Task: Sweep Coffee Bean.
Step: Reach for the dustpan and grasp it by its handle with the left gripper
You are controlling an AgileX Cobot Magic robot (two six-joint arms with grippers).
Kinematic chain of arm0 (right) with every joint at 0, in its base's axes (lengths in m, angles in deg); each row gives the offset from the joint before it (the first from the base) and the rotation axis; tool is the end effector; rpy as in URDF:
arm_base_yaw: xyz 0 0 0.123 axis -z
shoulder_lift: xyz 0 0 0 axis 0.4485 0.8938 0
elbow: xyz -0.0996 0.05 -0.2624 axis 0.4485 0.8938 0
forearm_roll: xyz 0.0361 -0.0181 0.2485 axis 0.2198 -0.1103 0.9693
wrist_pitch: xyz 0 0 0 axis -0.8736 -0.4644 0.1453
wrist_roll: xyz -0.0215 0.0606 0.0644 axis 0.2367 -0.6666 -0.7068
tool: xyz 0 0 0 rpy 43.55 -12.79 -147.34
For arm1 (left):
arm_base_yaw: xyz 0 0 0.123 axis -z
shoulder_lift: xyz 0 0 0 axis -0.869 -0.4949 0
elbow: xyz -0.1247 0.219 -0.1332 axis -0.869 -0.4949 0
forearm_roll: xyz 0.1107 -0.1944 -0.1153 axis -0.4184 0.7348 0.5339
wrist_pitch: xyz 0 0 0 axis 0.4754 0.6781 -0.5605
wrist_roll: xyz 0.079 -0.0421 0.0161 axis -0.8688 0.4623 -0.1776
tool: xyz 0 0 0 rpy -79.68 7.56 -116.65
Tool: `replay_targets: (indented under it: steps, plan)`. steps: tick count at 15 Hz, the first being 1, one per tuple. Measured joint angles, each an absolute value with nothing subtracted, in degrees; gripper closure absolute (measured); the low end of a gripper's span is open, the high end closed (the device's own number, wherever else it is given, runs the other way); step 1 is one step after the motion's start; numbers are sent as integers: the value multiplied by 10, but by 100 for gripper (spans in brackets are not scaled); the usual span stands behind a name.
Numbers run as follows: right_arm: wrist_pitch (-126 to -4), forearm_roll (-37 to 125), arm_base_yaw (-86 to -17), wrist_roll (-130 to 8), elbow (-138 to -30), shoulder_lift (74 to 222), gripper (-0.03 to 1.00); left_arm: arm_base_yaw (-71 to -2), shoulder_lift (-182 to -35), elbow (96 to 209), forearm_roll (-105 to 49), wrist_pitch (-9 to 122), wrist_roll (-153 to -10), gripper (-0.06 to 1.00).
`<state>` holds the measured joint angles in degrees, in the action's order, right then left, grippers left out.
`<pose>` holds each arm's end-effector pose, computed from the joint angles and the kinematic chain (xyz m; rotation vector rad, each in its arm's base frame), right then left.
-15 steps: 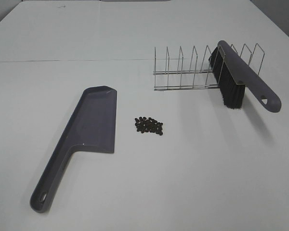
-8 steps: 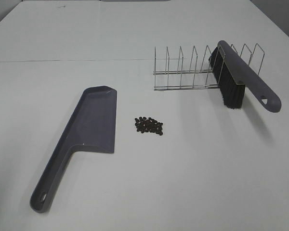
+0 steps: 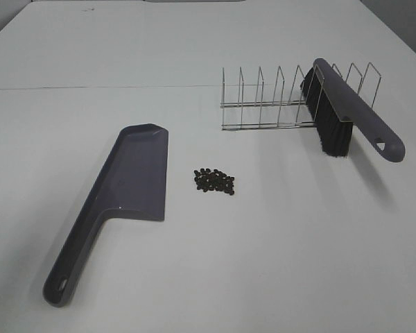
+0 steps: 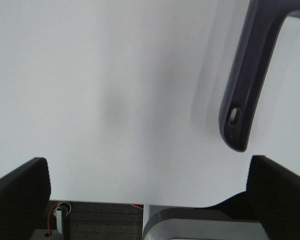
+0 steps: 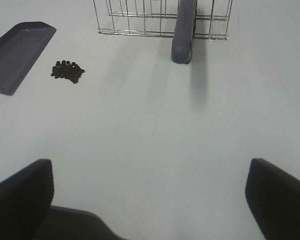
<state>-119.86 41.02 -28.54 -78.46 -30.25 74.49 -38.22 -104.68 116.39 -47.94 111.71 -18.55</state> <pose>-0.0039 0.0068 0.2615 -0.1361 2.1288 0.0688 0.1828 -0.0649 0.2440 -0.1060 2.9347 0.0205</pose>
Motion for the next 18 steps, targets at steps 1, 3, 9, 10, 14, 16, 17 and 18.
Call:
replay_targets:
  steps: [1,3,9,10,14,16,17,18]
  plan:
    - [-1199,410,-285,-785,-303,745,3,-354,-1093,1164,-485,1082,-176,-5]
    - [-1199,410,-285,-785,-303,745,3,-305,-1208,1194,-484,1004,-172,-5]
    - [-1199,410,-285,-785,-303,745,3,-300,-1360,1271,-451,955,-222,-5]
    - [-1199,410,-285,-785,-303,745,3,-300,-1379,1283,-440,955,-234,-5]
    - [-1199,410,-285,-785,-303,745,3,-309,-1434,1302,-406,940,-259,-5]
    - [-1199,410,-285,-785,-303,745,3,-329,-1444,1302,-399,932,-278,-5]
    - [-1199,410,-285,-785,-303,745,3,-340,-1444,1302,-397,926,-279,-5]
    - [-1199,410,-285,-785,-303,745,3,-348,-1444,1303,-397,925,-282,-5]
